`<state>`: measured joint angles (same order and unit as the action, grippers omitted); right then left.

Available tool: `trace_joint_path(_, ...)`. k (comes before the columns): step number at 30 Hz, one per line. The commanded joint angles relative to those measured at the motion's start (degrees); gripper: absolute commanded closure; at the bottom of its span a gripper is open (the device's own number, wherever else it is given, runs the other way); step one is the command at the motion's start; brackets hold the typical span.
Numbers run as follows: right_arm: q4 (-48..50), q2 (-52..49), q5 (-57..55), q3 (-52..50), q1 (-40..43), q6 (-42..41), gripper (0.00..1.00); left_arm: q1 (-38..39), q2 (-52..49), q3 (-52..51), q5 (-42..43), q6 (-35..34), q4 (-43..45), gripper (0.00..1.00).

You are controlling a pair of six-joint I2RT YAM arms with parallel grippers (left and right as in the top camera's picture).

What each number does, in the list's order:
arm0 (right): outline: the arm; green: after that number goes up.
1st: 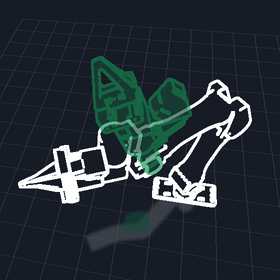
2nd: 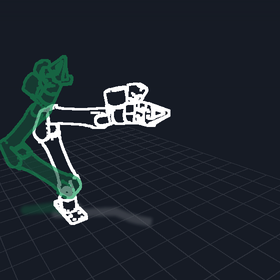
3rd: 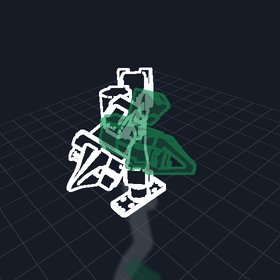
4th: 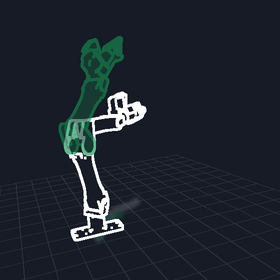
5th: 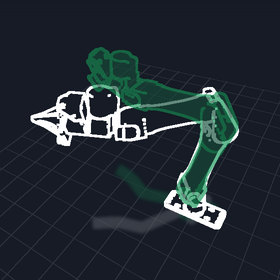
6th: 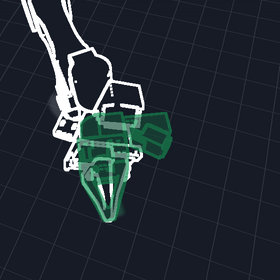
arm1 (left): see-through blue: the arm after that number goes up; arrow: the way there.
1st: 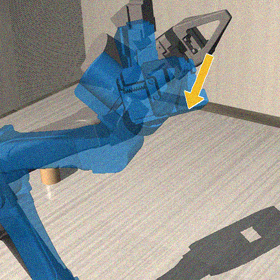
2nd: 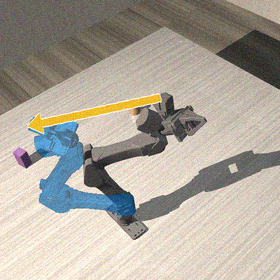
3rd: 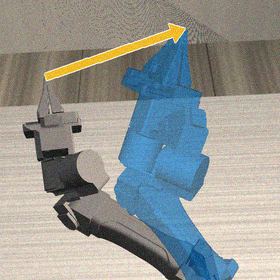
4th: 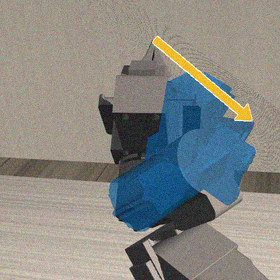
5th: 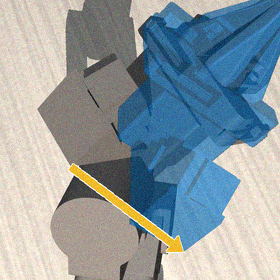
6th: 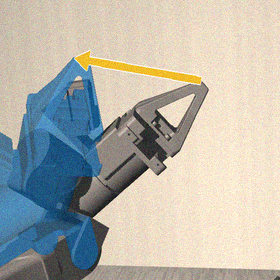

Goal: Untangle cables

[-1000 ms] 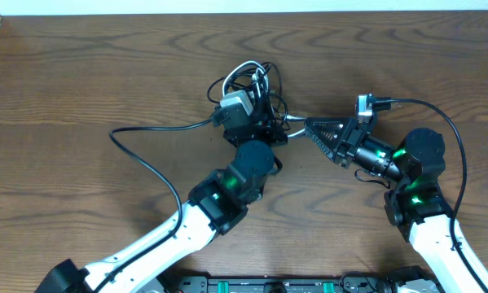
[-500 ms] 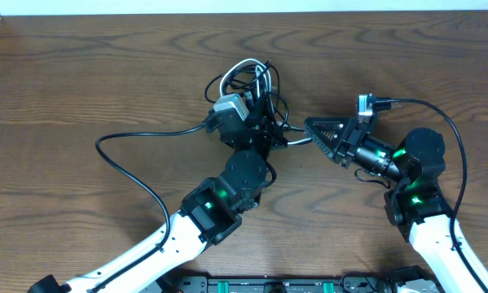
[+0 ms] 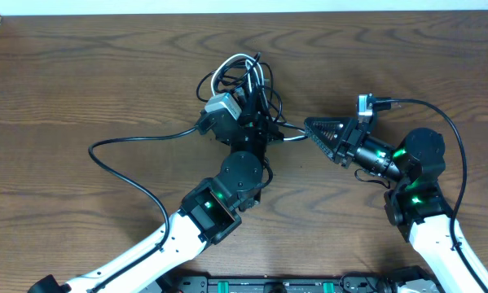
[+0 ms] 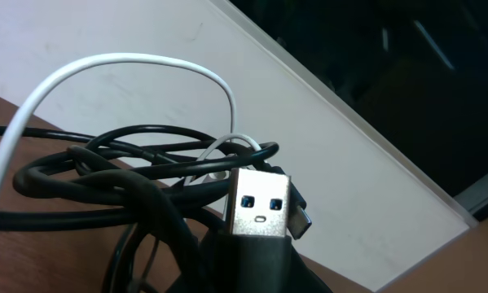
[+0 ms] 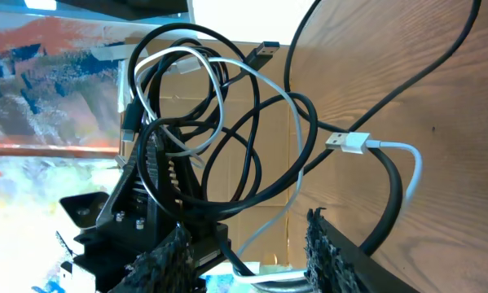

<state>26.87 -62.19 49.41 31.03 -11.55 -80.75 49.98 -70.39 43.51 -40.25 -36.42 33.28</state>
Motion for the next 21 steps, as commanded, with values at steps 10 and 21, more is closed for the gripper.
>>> trace_joint_path(10,0.11,0.31,0.2,0.85,-0.55,-0.46,0.56,-0.2,0.96,0.11,-1.38,1.07,-3.23,0.92)
trace_joint_path(21,3.48,0.31,-0.37,0.85,-0.55,-0.63,0.5,-0.17,0.96,0.11,-1.46,0.63,-4.68,0.92)
